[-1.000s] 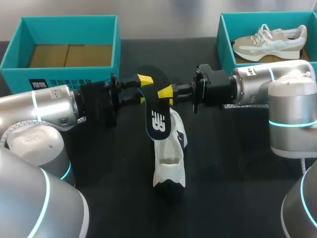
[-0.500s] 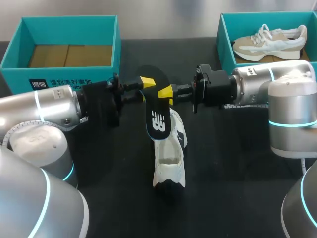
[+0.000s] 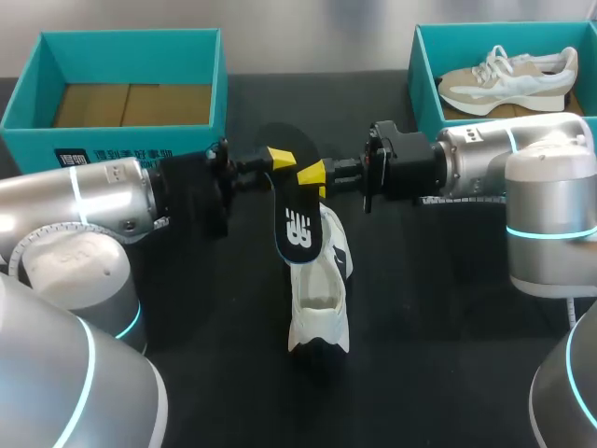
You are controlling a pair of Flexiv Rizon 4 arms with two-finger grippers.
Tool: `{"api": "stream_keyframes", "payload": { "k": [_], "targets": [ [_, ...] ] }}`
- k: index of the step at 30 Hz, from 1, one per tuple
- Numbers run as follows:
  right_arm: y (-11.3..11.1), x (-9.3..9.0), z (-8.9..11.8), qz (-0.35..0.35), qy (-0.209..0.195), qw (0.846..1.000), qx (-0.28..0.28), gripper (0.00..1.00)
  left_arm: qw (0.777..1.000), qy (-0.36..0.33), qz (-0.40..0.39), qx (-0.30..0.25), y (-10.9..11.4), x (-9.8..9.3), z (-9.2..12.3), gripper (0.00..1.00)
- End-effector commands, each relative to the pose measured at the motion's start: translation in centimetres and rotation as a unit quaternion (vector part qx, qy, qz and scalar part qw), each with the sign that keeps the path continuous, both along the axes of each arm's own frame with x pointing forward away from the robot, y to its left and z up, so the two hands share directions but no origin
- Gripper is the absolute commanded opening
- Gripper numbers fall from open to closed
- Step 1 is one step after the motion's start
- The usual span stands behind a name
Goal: Take the shoe out of the shoebox, open the shoe tongue, remove and reinsert the insole, then place the shoe into the shoebox
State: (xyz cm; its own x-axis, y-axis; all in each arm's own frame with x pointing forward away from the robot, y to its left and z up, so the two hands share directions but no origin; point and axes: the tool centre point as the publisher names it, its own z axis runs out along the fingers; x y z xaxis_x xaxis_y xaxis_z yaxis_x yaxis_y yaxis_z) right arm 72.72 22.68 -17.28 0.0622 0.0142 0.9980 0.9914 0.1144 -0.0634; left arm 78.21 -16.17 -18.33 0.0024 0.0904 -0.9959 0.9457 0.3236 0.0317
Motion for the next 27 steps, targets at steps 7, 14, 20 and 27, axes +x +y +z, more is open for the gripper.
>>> {"api": "stream_keyframes", "payload": {
  "k": [7,14,20,27],
  "targets": [
    [0.2,0.0,-0.1,-0.001,0.0,1.0,0.0,0.0,1.0,-0.007,-0.001,0.003,-0.2,0.1,0.0,0.0],
    [0.3,0.1,0.3,0.016,-0.01,1.0,-0.002,1.0,1.0,-0.011,-0.003,0.003,0.1,-0.2,0.2,0.0],
    [-1.3,-0.2,0.9,0.043,-0.047,0.998,-0.015,1.0,1.0,0.007,-0.004,0.008,1.7,-0.7,-0.2,0.0],
    [-4.9,-0.6,0.3,0.056,-0.081,0.995,-0.033,1.0,0.999,0.032,-0.016,0.018,4.2,-2.6,0.0,0.0]
  ]
}}
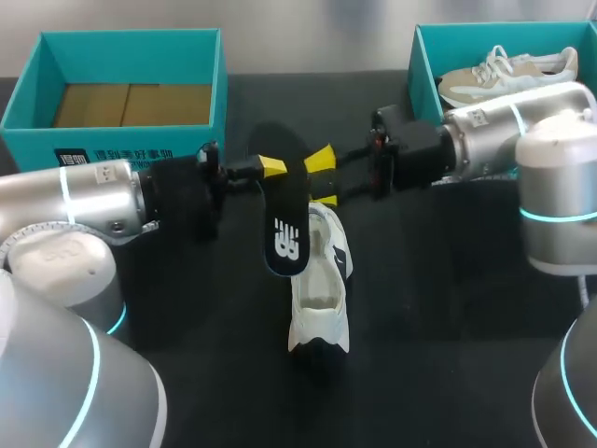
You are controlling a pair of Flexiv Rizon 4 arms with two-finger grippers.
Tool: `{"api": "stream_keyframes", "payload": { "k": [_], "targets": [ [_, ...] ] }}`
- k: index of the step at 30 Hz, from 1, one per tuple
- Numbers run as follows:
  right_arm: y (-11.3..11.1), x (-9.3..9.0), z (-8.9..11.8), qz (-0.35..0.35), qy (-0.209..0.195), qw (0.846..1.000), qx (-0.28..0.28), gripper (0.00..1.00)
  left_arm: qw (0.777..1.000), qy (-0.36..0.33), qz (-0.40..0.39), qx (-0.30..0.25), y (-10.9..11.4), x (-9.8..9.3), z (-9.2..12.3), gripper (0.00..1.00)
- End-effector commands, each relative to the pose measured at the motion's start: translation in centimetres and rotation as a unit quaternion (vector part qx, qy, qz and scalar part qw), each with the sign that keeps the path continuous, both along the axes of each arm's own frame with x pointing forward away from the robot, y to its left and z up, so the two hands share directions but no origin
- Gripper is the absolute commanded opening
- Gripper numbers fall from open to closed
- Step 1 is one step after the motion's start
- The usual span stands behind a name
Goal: Take the shoe out of the shoebox, open the shoe tongue, remove and reinsert the insole, then place the shoe into the shoebox
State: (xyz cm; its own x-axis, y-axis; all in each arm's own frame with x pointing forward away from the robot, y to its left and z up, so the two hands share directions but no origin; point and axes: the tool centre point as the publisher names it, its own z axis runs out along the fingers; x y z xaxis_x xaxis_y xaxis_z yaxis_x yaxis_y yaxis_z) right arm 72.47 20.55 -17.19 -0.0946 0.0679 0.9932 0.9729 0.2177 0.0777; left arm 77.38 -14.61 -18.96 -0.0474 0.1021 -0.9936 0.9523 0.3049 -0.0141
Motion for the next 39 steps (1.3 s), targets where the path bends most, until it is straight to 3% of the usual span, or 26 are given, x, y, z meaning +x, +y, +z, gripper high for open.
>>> {"api": "stream_keyframes", "payload": {
  "k": [1,13,16,19,22,25,37,39],
  "targets": [
    [-3.1,-0.4,0.2,0.012,-0.009,1.0,0.002,1.0,1.0,0.009,-0.008,0.014,2.9,-2.1,0.7,0.0],
    [-3.5,-0.4,0.2,0.003,-0.004,1.0,0.003,1.0,0.997,0.064,-0.021,0.032,5.5,-6.5,0.6,0.0],
    [-4.0,-0.8,0.5,0.049,-0.09,0.994,-0.035,1.0,0.996,0.078,-0.029,0.032,5.8,-7.3,0.6,0.0],
    [-5.3,-2.2,1.3,0.089,-0.203,0.971,-0.09,1.0,0.994,0.094,-0.04,0.027,6.3,-8.1,1.1,0.0],
    [-6.4,-3.5,0.8,0.13,-0.254,0.949,-0.136,1.0,0.99,0.123,-0.059,0.014,6.4,-9.3,1.6,0.0],
    [-6.4,-3.7,0.6,0.15,-0.256,0.944,-0.145,1.0,0.988,0.13,-0.077,0.038,6.5,-10.4,2.1,0.0],
    [-6.4,-3.7,0.6,0.15,-0.256,0.944,-0.145,1.0,0.985,0.148,-0.084,0.026,6.2,-10.5,1.8,0.0],
    [-6.0,-4.3,0.2,0.231,-0.305,0.907,-0.177,1.0,0.982,0.164,-0.097,0.017,5.8,-11.3,1.6,0.0]
  ]
}}
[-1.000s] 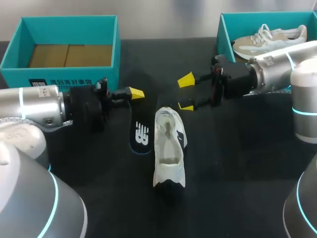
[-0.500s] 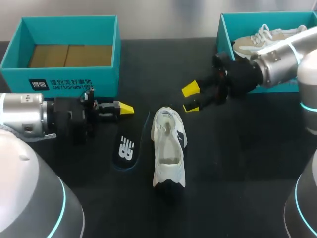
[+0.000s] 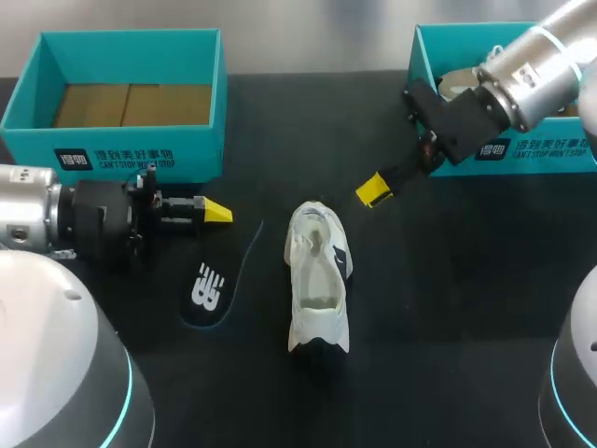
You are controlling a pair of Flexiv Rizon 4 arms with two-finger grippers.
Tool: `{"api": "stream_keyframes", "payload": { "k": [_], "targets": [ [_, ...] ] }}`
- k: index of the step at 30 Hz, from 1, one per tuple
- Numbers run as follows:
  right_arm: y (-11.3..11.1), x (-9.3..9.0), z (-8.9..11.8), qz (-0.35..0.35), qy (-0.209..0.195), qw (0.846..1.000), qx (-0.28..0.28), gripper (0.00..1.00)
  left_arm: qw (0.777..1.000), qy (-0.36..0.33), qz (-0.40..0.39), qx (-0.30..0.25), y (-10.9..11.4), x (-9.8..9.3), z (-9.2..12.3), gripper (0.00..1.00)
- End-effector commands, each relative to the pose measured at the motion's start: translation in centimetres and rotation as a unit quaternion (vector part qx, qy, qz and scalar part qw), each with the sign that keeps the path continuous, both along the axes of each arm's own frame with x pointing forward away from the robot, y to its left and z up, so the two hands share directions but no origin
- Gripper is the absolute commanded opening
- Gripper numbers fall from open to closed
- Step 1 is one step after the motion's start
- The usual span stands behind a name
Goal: Take the shoe out of the shoebox, open the shoe tongue, remove and reinsert the insole, then place the shoe into the shoebox
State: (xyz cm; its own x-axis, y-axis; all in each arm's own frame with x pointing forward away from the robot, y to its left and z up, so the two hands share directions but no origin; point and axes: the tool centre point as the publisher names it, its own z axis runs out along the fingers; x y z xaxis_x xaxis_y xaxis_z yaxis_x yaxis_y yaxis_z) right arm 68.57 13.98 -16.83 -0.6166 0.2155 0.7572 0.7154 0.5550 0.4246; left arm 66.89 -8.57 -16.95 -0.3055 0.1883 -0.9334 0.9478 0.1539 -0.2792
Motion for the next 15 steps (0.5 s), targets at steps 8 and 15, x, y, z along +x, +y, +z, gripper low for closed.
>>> {"api": "stream_keyframes", "payload": {
  "k": [8,15],
  "targets": [
    [-1.6,-4.1,-3.2,0.128,-0.164,0.975,-0.079,1.0,0.995,0.069,-0.068,-0.037,-0.8,-5.1,0.4,0.0],
    [-1.9,-5.1,-4.0,0.133,-0.178,0.972,-0.082,1.0,0.983,0.127,-0.123,-0.051,-0.1,-6.0,0.9,0.0]
  ]
}}
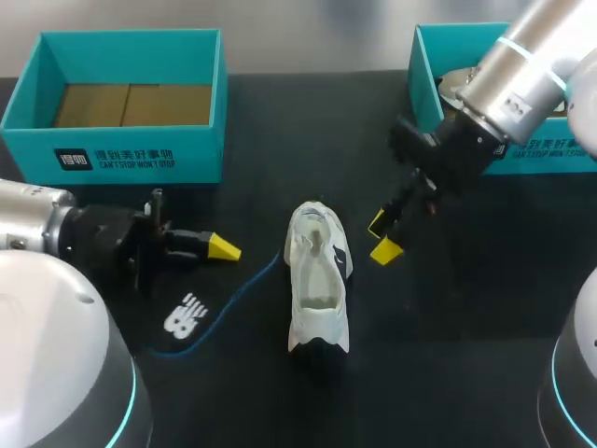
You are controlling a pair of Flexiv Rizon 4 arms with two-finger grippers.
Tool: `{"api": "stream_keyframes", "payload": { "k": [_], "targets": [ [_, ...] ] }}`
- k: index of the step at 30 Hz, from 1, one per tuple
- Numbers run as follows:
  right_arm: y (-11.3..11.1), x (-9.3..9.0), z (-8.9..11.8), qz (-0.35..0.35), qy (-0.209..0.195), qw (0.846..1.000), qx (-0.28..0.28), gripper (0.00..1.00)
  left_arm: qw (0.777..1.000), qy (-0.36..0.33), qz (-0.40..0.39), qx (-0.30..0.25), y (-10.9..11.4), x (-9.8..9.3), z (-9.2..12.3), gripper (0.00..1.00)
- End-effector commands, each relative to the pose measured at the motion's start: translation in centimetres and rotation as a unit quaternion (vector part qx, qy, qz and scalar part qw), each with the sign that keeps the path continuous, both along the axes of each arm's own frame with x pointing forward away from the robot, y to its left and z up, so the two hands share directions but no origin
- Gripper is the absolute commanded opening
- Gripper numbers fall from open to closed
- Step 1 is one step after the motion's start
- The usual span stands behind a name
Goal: Take the shoe out of the shoebox, open the shoe tongue, remove and reinsert the insole, then place the shoe into the shoebox
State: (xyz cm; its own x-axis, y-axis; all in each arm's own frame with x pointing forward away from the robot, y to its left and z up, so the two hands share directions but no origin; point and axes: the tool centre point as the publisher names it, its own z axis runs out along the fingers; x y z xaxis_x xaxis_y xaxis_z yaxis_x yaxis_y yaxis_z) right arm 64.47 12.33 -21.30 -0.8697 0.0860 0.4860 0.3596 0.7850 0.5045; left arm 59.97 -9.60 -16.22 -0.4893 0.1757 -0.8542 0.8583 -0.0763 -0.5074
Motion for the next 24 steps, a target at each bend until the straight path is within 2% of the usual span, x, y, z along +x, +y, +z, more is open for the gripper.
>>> {"api": "stream_keyframes", "payload": {
  "k": [1,11,13,16,21,24],
  "targets": [
    [-0.3,-1.0,0.5,-0.013,-0.017,1.0,-0.005,1.0,1.0,0.004,-0.021,0.0,1.0,1.0,0.2,0.0],
    [-0.3,-1.0,0.5,-0.013,-0.017,1.0,-0.005,1.0,1.0,0.004,-0.021,0.0,1.0,1.0,0.2,0.0],
    [-0.6,-0.7,0.2,0.013,-0.04,0.999,-0.008,1.0,0.999,-0.002,-0.034,-0.009,0.2,-0.4,-0.3,0.0],
    [-1.3,-1.4,-0.2,0.019,-0.081,0.996,-0.025,1.0,0.999,0.008,-0.043,-0.028,-0.3,-2.6,-0.5,0.0],
    [-2.4,-2.8,-2.0,0.037,-0.123,0.991,-0.04,1.0,0.997,0.044,-0.048,-0.05,-0.7,-5.9,-1.1,0.0],
    [-3.0,-3.2,-3.1,0.037,-0.139,0.989,-0.041,1.0,0.995,0.062,-0.055,-0.057,-1.1,-7.3,-1.8,0.0]
  ]
}}
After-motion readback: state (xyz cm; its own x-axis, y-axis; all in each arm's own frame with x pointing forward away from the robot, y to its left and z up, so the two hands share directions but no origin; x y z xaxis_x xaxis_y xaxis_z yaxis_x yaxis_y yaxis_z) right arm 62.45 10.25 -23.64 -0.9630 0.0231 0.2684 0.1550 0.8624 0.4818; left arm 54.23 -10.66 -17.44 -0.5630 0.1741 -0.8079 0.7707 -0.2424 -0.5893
